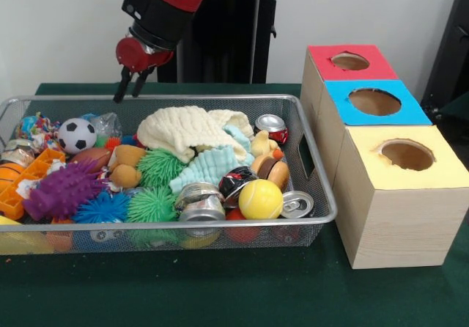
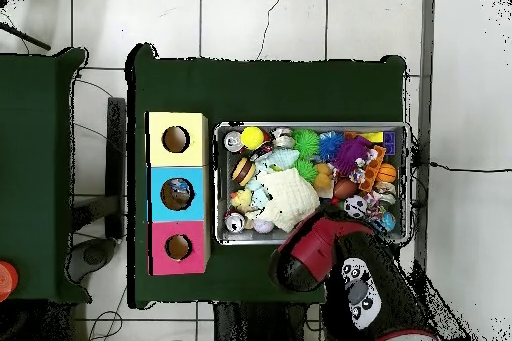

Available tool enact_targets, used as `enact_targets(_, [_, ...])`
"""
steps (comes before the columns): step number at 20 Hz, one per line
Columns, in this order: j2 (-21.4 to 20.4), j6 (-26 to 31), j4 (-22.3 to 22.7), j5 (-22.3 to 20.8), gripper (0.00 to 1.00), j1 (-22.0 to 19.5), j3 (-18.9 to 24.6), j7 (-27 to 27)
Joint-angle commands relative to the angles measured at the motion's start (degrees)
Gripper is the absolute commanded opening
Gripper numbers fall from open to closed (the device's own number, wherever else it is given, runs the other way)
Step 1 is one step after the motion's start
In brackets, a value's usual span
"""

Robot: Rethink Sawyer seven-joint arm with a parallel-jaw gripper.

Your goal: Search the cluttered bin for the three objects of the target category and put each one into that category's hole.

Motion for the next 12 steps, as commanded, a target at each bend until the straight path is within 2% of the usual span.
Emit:
enact_targets(1, [2.46, -3.46, -6.34, -3.51, 1.00, 1.75, 0.80, 3.74])
enact_targets(9, [4.10, -4.89, -7.82, -4.59, 1.00, 2.43, 0.12, 5.09])
enact_targets(12, [5.72, -6.21, -8.75, -8.22, 1.00, 3.41, -1.44, 8.24])
